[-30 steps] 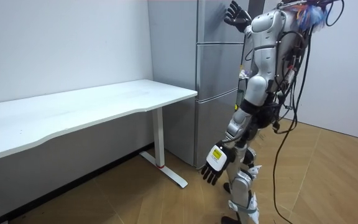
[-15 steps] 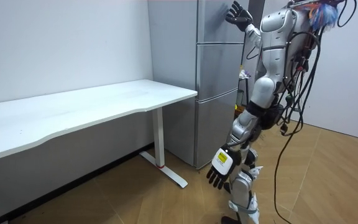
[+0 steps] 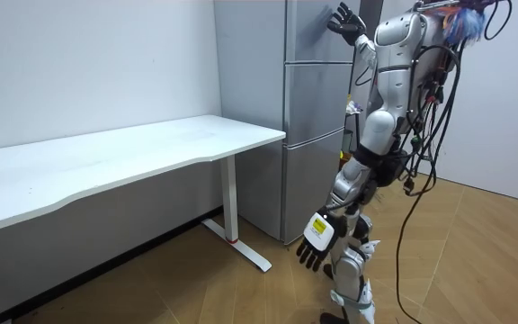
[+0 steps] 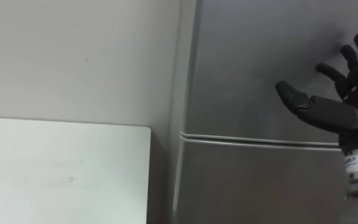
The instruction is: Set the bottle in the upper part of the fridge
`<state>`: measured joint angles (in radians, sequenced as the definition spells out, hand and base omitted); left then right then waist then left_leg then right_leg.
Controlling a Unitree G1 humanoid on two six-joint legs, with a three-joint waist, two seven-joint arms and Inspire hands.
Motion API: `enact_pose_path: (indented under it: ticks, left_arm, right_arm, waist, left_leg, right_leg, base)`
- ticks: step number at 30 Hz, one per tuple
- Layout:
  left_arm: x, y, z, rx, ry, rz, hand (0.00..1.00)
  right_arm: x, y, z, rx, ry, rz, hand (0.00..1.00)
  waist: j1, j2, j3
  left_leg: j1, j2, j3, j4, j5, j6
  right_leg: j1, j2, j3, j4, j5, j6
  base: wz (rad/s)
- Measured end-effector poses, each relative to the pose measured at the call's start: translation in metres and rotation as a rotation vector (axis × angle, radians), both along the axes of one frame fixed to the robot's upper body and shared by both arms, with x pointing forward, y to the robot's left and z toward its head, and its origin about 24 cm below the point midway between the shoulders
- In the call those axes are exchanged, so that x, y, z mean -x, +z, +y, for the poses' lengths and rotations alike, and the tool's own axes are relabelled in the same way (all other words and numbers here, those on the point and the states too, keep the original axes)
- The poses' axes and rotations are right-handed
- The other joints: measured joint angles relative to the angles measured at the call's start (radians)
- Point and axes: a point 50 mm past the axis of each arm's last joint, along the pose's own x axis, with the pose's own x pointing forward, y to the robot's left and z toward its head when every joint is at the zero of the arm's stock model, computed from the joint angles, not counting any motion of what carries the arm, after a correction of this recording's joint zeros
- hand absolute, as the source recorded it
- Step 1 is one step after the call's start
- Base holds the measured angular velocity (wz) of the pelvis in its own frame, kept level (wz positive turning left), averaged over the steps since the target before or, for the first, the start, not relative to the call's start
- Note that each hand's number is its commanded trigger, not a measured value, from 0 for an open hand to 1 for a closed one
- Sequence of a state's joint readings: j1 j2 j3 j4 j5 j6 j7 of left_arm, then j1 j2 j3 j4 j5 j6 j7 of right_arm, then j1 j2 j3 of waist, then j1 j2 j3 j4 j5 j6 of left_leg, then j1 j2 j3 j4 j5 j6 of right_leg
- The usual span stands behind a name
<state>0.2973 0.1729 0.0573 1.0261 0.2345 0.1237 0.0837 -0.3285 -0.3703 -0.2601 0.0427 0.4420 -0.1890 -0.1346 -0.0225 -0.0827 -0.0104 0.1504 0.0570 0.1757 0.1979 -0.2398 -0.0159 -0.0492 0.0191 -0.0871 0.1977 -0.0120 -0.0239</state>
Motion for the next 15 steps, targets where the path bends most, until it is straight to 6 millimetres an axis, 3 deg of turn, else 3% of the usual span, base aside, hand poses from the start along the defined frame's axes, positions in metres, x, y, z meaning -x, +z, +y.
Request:
enact_pose_path:
  ticks: [6,15]
  left_arm:
    - [-0.004,0.004,0.002,-0.013,-0.012,-0.05,0.0]
    - [0.01,0.005,0.004,-0.036,0.027,-0.063,0.0]
  right_arm:
    - [0.01,0.003,0.001,0.006,-0.043,0.001,0.0]
    - [0.041,-0.009,-0.023,-0.028,-0.196,0.034,0.0]
  waist:
    - [-0.004,-0.001,0.0]
    - [-0.024,-0.001,0.0004]
  left_leg:
    - [-0.006,0.0,-0.003,-0.003,-0.004,-0.001]
    - [-0.006,-0.001,-0.024,-0.028,-0.002,0.008]
  right_leg:
    - [-0.001,0.0,-0.003,-0.009,-0.002,0.001]
    - [-0.003,0.002,-0.007,-0.012,-0.012,0.001]
  base:
    - [0.02]
    - [0.07]
